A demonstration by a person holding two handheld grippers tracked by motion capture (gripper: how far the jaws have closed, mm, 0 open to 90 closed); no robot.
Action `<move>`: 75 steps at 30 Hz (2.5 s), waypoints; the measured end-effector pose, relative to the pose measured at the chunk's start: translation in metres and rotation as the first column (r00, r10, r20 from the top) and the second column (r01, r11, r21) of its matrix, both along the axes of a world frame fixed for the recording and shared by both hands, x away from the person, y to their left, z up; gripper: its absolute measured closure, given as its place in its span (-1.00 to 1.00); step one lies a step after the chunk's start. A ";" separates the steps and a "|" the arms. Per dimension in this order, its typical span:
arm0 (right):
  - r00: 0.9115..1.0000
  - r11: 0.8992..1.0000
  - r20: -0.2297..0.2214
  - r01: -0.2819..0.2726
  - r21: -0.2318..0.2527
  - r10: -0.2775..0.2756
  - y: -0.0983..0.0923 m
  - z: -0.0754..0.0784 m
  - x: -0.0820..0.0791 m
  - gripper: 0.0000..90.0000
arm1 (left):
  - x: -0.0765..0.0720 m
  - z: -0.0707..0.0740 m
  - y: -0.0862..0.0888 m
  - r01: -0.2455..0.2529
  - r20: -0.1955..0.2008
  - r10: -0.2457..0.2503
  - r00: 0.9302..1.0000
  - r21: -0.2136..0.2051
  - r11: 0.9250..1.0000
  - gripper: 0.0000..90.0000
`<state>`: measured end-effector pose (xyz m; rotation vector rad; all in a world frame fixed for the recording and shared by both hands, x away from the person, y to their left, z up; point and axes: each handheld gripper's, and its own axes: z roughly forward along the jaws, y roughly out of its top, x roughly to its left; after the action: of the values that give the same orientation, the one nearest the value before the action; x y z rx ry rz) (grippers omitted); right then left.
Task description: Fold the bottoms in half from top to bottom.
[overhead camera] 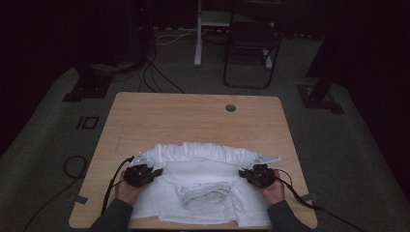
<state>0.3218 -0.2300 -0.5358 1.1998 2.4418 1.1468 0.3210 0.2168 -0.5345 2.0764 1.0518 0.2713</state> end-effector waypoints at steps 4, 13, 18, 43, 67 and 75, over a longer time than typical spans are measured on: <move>1.000 1.000 0.014 0.026 -0.011 -0.026 0.003 -0.001 0.012 0.87 | 0.013 -0.001 -0.002 -0.024 0.025 0.023 0.999 0.018 1.000 0.75; 0.997 0.997 0.035 0.076 -0.028 -0.075 0.011 -0.001 0.048 0.87 | 0.052 -0.002 -0.004 -0.089 0.052 0.087 0.995 0.028 0.996 0.75; 0.991 0.991 0.047 0.125 -0.048 -0.123 0.019 0.000 0.073 0.86 | 0.075 -0.002 -0.004 -0.135 0.052 0.134 0.990 0.015 0.991 0.74; 0.949 0.990 0.294 0.076 0.123 -0.109 -0.014 0.117 0.055 0.89 | 0.042 0.116 0.021 -0.061 0.194 0.116 0.974 -0.268 0.961 0.80; 0.967 0.987 0.240 0.054 0.149 -0.089 0.012 0.093 0.013 0.21 | 0.023 0.100 -0.017 -0.030 0.145 0.061 0.988 -0.209 0.978 0.30; 0.983 1.000 0.184 -0.009 0.016 0.006 0.057 0.052 0.008 0.28 | 0.009 0.044 -0.072 0.090 0.027 -0.088 0.996 -0.104 0.990 0.41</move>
<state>0.3296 -0.1732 -0.4837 1.0391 2.3061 1.2236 0.3297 0.1450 -0.4909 2.0152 0.9372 0.1901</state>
